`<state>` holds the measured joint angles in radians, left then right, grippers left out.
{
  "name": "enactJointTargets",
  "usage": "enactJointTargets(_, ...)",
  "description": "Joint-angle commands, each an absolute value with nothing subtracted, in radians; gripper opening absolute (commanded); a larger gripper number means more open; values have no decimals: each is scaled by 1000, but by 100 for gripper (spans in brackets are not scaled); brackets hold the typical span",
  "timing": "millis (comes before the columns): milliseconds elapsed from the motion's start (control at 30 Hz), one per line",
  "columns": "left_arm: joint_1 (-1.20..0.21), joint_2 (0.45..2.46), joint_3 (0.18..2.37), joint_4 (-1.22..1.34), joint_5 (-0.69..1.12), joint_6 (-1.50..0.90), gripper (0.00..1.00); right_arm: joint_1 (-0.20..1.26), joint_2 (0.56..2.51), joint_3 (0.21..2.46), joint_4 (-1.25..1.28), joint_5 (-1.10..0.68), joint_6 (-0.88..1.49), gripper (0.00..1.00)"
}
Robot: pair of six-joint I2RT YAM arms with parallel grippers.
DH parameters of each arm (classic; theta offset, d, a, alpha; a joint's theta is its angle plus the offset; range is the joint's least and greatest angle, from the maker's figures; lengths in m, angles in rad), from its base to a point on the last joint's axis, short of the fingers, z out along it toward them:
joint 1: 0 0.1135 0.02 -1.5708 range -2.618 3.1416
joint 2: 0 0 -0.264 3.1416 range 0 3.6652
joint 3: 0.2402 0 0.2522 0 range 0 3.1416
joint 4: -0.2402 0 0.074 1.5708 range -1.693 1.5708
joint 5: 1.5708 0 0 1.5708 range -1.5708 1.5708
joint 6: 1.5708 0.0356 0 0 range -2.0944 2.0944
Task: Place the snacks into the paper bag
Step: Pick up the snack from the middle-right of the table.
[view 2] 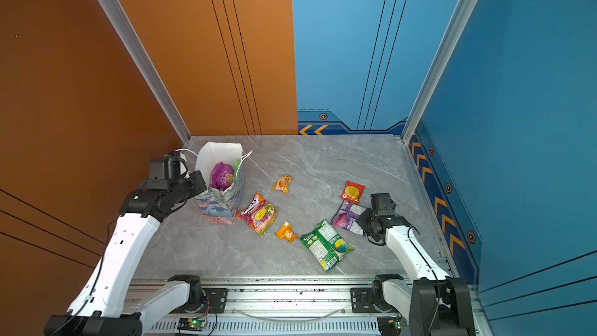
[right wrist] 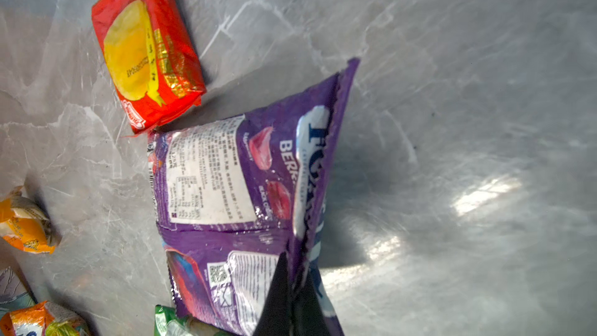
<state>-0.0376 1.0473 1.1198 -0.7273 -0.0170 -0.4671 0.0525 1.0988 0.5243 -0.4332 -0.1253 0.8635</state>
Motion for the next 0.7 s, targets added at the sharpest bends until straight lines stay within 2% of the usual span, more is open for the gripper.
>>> enactJointTargets(0,-29,1043,1106,-715,5,-446,0,71,1097,554,-432,-124,860,0)
enactJointTargets(367,-39,1006,1088,-670,51,-444,0,107,974,639,-498,-74,870,0)
enactJointTargets(667,-59,973,1079,-635,80,-432,0,176,972,780,-520,-46,883,0)
